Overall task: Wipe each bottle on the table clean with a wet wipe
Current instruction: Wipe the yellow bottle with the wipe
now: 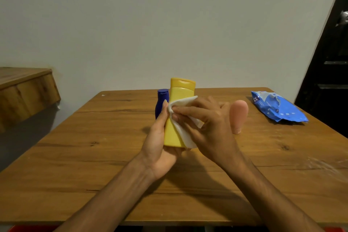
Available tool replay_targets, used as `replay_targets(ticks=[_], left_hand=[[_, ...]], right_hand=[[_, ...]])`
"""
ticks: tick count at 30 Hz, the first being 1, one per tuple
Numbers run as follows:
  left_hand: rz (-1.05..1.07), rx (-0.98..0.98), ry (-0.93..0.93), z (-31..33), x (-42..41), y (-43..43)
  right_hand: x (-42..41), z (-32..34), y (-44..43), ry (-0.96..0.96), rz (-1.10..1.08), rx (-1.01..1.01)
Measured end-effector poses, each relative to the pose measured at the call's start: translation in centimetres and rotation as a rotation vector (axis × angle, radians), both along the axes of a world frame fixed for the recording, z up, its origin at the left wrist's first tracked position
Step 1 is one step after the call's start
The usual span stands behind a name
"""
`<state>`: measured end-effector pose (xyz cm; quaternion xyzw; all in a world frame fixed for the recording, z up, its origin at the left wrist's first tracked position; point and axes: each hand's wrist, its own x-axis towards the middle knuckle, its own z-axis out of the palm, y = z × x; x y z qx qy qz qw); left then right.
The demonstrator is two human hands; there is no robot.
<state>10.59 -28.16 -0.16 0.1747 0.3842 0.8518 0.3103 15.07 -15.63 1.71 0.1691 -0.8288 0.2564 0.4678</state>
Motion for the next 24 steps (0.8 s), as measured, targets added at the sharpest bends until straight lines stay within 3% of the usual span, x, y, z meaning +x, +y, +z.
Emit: replay_targets(ticks=[5,10,17,24], left_hand=[[0.009,0.017,-0.070,0.6,-1.1,-0.7],[0.068,0.033,-0.141,0.8,-1.6,-0.9],[0.169,0.093,-0.030,2.2,-1.7,-1.7],[0.170,0.115,-0.043,2.9,-1.2,-2.1]], right_hand=[[0.7,0.1,-0.9,-0.150,0.061,0.180],[0.9,0.9,0.5,-0.331,0.194,0.202],[0.8,2.0,1.3,-0.120,0.172,-0.173],[0.9,1.8,0.8,0.008,0.109,-0.216]])
